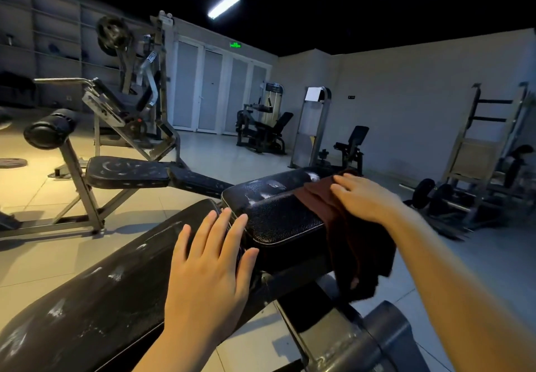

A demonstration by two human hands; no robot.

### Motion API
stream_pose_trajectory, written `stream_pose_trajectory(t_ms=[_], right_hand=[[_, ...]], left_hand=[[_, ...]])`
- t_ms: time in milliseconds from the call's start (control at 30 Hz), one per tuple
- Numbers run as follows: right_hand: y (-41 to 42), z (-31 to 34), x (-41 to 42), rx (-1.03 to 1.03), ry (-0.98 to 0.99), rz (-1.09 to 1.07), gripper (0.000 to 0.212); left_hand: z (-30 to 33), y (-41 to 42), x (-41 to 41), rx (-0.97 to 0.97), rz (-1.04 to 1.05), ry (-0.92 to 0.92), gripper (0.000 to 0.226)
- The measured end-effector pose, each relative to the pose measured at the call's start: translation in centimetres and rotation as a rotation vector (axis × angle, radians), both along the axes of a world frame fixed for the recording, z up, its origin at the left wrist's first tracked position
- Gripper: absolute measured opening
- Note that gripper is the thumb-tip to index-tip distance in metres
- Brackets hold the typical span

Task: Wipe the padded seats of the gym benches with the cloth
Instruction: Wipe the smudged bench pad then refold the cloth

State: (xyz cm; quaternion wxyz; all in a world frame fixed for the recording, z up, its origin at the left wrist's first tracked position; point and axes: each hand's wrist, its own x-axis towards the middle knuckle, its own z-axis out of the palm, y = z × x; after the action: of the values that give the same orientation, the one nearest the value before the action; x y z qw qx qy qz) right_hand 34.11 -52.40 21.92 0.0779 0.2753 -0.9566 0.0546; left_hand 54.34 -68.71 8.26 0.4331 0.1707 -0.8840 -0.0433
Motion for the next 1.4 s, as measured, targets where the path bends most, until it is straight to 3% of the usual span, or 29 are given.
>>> stream_pose_trajectory(t_ms=[133,267,567,667,833,1100,1267,1400], right_hand=[[0.2,0.8,-2.7,-0.132,-0.151,-0.099,0.052],[0.1,0.5,-1.9,-0.160,-0.129,-0.088,0.052],[0.5,-3.8,4.7,-0.108,0.234,0.131,0.050],[-1.7,-5.5,8.0,-0.122,0.250,0.254,0.063],[-4.1,-6.7,12.4,-0.098,0.259,0.502,0.066],[0.5,-2.6,4.0,-0.014,0.192,0.095,0.054],[0.4,0.5,-0.9,-0.011,-0.058,0.012,0.051],[-1.3,1.6,-3.4,0.001,-0.104,-0.024,0.052]], left_hand=[[0.2,0.1,-0.1,0.003,0.002,0.007,0.056],[0.3,0.1,-0.2,0.001,0.004,0.013,0.054],[0.3,0.3,-0.2,0.038,0.013,0.020,0.053],[0.3,0.3,-0.1,0.032,0.011,0.007,0.054],[0.2,-0.1,0.2,0.032,0.001,-0.016,0.055],[-0.2,-0.2,0.1,0.000,0.023,-0.006,0.051],[-0.1,-0.1,-0.1,-0.048,0.022,0.002,0.054],[0.0,-0.1,-0.2,-0.081,0.016,0.020,0.053]])
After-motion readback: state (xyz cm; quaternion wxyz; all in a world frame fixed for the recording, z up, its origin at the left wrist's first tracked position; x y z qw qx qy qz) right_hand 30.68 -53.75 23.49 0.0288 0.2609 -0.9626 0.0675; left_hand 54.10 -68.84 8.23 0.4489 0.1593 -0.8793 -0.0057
